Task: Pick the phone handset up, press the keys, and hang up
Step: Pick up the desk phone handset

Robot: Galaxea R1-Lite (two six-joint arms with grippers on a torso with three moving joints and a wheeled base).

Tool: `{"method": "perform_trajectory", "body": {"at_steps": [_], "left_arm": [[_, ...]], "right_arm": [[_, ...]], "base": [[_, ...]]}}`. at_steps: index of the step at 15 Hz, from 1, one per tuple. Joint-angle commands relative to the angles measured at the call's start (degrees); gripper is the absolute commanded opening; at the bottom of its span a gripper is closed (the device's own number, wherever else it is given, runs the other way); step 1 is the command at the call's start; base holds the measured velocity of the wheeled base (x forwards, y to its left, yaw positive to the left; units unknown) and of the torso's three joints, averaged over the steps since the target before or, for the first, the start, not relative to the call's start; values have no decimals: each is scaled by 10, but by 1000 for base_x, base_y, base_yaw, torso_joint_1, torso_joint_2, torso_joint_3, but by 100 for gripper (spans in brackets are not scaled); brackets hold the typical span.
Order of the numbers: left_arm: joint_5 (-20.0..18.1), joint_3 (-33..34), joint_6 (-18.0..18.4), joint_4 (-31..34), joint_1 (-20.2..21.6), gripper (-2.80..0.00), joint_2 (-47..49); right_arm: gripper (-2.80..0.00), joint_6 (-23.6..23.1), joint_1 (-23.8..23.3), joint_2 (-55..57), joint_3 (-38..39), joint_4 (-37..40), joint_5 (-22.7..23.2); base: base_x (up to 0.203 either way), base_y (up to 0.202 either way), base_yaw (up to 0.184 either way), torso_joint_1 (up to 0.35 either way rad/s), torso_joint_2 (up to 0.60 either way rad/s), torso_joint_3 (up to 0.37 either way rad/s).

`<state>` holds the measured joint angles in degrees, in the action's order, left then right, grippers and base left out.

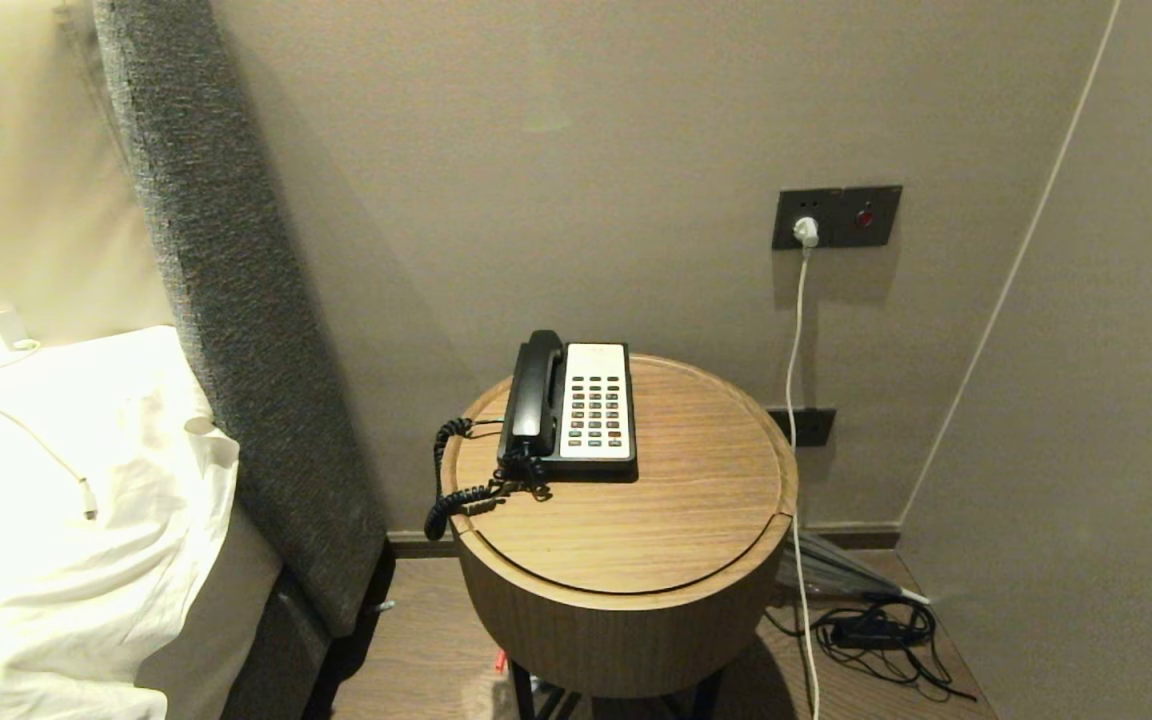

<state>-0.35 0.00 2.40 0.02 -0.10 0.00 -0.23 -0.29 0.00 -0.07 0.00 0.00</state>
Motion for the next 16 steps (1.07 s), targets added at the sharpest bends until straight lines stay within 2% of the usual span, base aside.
{"method": "perform_trajectory", "body": {"at_steps": [1, 11, 16], "left_arm": [[-1, 1, 1, 1, 0, -280, 1], [-3, 0, 3, 2, 0, -280, 1], [2, 1, -17, 0, 0, -280, 1]], "right_arm": [[-280, 0, 0, -2, 0, 0, 0], [-280, 0, 0, -2, 0, 0, 0], [-280, 0, 0, -2, 0, 0, 0]], "base": [[0, 0, 0, 0, 0, 0], [0, 0, 0, 0, 0, -3], [0, 0, 0, 1, 4, -161]]}}
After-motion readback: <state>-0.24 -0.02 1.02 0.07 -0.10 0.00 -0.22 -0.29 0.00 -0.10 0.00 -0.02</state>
